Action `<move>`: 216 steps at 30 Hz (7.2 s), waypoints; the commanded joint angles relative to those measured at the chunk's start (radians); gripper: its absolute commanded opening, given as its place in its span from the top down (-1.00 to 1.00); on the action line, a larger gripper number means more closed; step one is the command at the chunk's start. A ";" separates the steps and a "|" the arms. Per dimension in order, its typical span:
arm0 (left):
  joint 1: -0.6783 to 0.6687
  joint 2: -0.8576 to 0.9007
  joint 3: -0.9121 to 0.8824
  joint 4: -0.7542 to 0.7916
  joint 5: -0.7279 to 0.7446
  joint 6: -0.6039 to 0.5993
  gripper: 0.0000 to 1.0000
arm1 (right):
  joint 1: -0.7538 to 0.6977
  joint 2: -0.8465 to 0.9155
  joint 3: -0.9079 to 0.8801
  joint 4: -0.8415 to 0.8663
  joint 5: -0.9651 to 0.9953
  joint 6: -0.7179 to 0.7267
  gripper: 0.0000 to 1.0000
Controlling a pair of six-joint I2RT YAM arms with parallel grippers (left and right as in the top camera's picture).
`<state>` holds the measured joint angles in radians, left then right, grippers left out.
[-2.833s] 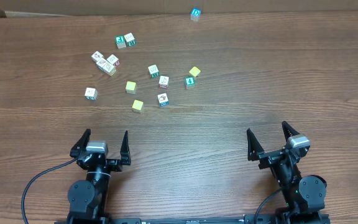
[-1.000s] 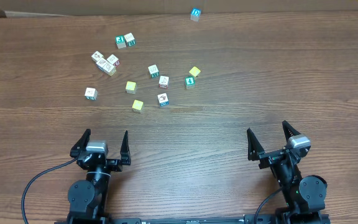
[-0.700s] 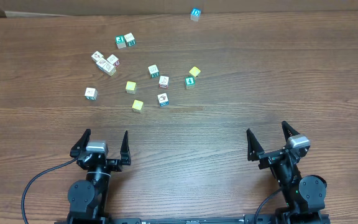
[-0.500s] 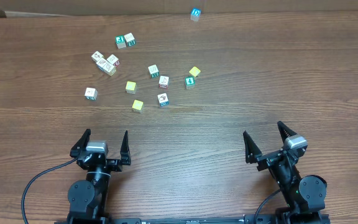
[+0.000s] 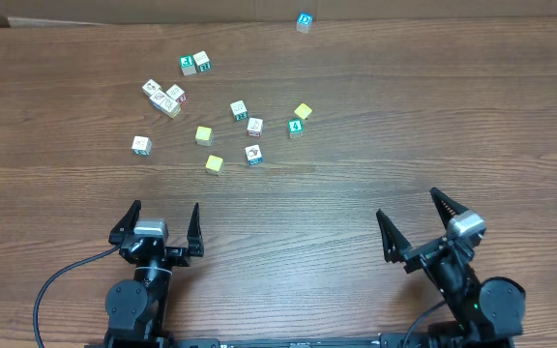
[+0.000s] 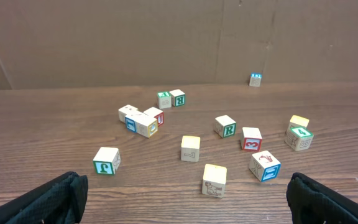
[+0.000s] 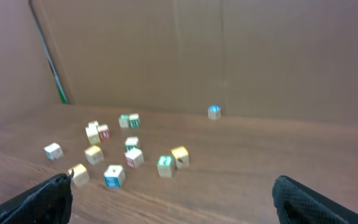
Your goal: Form a tower
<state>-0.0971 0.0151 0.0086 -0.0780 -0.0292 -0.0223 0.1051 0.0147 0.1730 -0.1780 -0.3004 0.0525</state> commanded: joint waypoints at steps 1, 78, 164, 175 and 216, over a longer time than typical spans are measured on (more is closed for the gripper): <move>0.007 -0.010 -0.003 0.002 0.008 0.016 -0.99 | -0.003 -0.011 0.067 -0.006 -0.009 0.006 -1.00; 0.007 -0.010 -0.003 0.002 0.008 0.016 -0.99 | -0.003 1.691 1.719 -1.216 -0.040 -0.037 -1.00; 0.007 -0.010 -0.003 0.003 0.008 0.016 -0.99 | -0.003 1.691 1.719 -1.216 -0.040 -0.037 -1.00; 0.007 -0.010 -0.003 0.003 0.008 0.016 -0.99 | -0.003 1.691 1.719 -1.216 -0.040 -0.037 -1.00; 0.007 -0.010 -0.003 0.003 0.008 0.016 -0.99 | -0.003 1.691 1.719 -1.216 -0.040 -0.037 -1.00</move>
<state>-0.0971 0.0151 0.0086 -0.0780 -0.0292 -0.0223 0.1055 1.7233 1.8652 -1.3979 -0.3477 0.0082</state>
